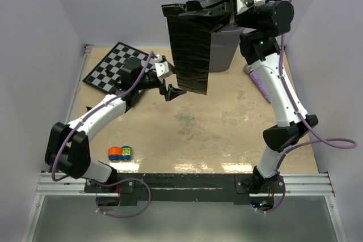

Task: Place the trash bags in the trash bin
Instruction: Adjust the trash bag at the center of the board.

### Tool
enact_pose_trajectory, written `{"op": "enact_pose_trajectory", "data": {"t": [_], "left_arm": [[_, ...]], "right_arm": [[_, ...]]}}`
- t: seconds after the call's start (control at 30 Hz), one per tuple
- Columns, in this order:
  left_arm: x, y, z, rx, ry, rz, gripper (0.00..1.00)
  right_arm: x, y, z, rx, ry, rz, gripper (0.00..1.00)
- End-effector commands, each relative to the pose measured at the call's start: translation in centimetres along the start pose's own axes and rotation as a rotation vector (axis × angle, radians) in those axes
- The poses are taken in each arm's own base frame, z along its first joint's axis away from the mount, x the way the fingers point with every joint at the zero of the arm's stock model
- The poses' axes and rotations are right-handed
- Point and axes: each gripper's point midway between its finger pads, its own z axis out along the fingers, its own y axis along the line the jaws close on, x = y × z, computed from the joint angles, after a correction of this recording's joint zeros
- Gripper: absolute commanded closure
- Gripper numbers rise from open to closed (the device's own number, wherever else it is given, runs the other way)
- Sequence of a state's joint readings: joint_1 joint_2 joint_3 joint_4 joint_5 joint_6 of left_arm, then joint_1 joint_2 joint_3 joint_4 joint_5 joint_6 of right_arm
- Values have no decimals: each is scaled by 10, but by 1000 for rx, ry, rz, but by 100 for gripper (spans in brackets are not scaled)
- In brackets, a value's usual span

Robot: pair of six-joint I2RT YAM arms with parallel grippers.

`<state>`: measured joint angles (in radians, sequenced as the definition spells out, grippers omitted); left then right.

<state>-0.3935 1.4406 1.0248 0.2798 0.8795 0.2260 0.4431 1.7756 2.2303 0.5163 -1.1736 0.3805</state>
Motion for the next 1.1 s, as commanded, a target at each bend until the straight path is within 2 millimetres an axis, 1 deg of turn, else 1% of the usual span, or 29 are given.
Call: {"op": "enact_pose_trajectory", "data": {"t": [0.0,0.07,0.2,0.33,0.37,0.5,0.6,0.63,0.67,0.7,0.73,0.87,0.93,0.97,1.0,1.03,1.07], "left_arm": [[-37,-21,25,109,-111,85,10],[-27,-23,31,110,-95,61,13],[-9,-15,32,59,-69,13,21],[-3,-15,35,68,-64,-48,48],[-2,-16,35,73,-60,-60,50],[9,-31,33,122,-43,-108,51],[13,-41,29,155,-37,-133,51],[14,-43,28,163,-36,-137,53],[14,-44,28,171,-33,-141,60],[15,-47,28,187,-27,-150,64],[17,-48,28,198,-18,-156,66],[27,-54,28,229,9,-178,69],[33,-60,26,256,31,-191,80],[34,-63,25,276,42,-207,86],[36,-66,23,294,50,-206,92],[37,-69,22,311,64,-216,98],[38,-72,21,325,74,-231,100]], "right_arm": [[-29,4,3,9,-40,-84,100],[-30,-1,2,28,-45,-105,100],[-33,-9,0,61,-49,-123,100],[-22,-16,-4,81,-35,-104,100],[-20,-18,-4,87,-35,-98,100],[-13,-32,-12,131,-28,-94,100],[-1,-42,-18,158,-16,-77,100],[4,-45,-20,168,-11,-68,100],[9,-46,-21,173,-7,-55,100],[15,-49,-23,182,-1,-44,100],[20,-52,-25,194,3,-37,100],[36,-67,-32,251,9,-6,100],[42,-82,-37,324,12,4,100],[50,-95,-42,390,26,17,100],[64,-108,-50,464,52,28,100],[89,-127,-64,583,100,62,100],[116,-148,-87,737,155,91,95]]}}
